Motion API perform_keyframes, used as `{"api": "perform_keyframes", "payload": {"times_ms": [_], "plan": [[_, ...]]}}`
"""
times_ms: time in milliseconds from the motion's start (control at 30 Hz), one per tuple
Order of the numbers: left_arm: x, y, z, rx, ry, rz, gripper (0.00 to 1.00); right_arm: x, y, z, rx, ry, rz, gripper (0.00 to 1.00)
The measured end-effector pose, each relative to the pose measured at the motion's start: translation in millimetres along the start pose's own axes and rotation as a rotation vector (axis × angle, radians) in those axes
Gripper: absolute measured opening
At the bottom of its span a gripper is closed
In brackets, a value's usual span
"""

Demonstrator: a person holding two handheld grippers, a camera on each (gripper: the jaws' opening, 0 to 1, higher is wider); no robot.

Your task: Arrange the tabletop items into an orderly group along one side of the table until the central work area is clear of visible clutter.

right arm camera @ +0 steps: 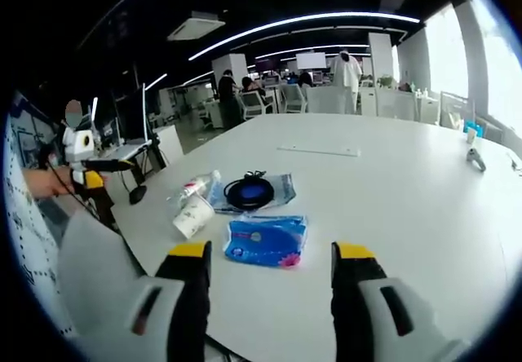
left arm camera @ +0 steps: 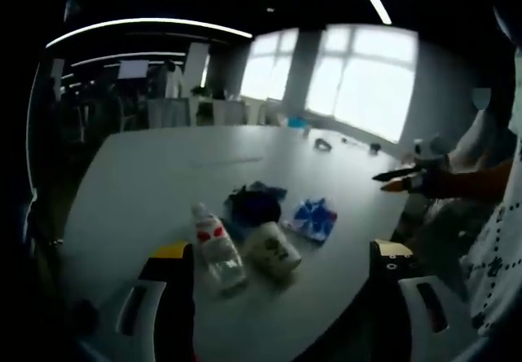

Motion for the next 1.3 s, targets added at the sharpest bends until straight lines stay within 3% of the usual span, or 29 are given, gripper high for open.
{"api": "perform_keyframes", "payload": {"times_ms": [1300], "plan": [[46.4,20.4,-43.4,0.073,0.029,0.084,0.83,14.2,10.7,-12.6,-0.014,0.013,0.001,0.55]]}}
Point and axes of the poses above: the point that each gripper's makers call its tool centre point, and the gripper's own axes: x roughly forward along the fingers, y roughly to its right, z roughly out of its underside, the point moved 2 cm from there along -x, roughly backward along the fingers, and after that the axes turned 7 degrees about -y, right-handed, at the moved point
